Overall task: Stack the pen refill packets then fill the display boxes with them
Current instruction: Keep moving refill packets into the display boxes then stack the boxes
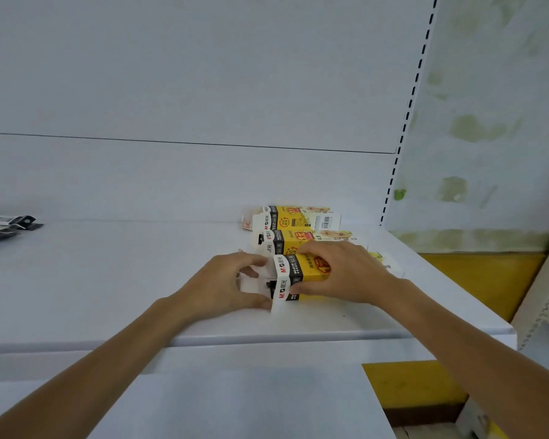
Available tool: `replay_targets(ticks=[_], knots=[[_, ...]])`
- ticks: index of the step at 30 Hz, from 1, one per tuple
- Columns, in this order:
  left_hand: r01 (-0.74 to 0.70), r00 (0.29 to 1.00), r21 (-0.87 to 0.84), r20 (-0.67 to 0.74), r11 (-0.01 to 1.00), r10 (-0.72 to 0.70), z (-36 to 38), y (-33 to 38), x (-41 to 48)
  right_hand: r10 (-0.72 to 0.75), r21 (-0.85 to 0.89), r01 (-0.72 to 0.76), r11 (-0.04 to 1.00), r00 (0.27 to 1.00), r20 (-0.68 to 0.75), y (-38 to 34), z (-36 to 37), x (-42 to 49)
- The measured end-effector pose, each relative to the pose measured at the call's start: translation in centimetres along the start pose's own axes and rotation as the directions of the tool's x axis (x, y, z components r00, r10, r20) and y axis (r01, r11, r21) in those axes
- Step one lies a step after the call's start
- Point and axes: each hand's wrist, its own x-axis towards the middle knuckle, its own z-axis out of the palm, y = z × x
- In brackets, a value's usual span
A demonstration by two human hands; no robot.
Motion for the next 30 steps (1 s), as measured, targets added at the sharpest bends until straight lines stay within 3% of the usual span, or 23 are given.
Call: replay_targets(ticks=[4, 8, 9, 13, 17, 22, 26, 28, 30], knots=[[0.006, 1.0, -0.063, 0.012, 0.998, -0.005, 0.1, 1.2, 0.0, 0.012, 0.132, -0.019, 0.991, 0.999, 0.048, -0.4, -0.1, 0.6], [0.047, 0.999, -0.11, -0.004, 0.993, -0.048, 0.8, 1.2, 0.5, 0.008, 0.398, -0.034, 0.917, 0.998, 0.065, -0.5, -0.2, 0.7], [0.045, 0.999, -0.117, 0.01, 0.992, -0.044, 0.8, 1.3, 0.6, -0.006, 0.398, -0.027, 0.917, 0.996, 0.084, -0.5, -0.3, 0.7], [0.04, 0.998, -0.113, 0.046, 0.993, -0.035, 0.7, 1.9, 1.1, -0.037, 0.034, 0.032, 0.999, 0.986, 0.161, -0.6, 0.5, 1.1], [0.116, 0.993, -0.119, 0.016, 0.986, -0.115, 1.0, 1.6, 1.0, -0.021, 0.06, 0.014, 0.998, 0.992, 0.125, -0.5, 0.7, 1.1], [0.13, 0.989, 0.003, 0.066, 0.991, -0.13, -0.1, 1.6, -0.2, -0.084, 0.073, 0.097, 0.993, 0.983, -0.161, 0.9, -1.1, -0.7], [0.135, 0.991, 0.198, -0.024, 0.971, -0.133, -1.4, 0.9, -2.1, 0.052, 0.086, -0.032, 0.996, 0.969, -0.241, 4.6, -1.4, -3.8], [0.072, 0.993, 0.254, -0.106, 0.964, -0.046, -1.3, 1.2, -3.1, 0.133, 0.146, -0.09, 0.985, 0.938, -0.321, 5.8, 0.0, -4.7], [0.008, 0.997, 0.305, -0.071, 0.952, 0.014, -0.8, 1.9, -3.6, 0.225, 0.257, -0.136, 0.957, 0.907, -0.356, 5.9, 1.4, -5.0]])
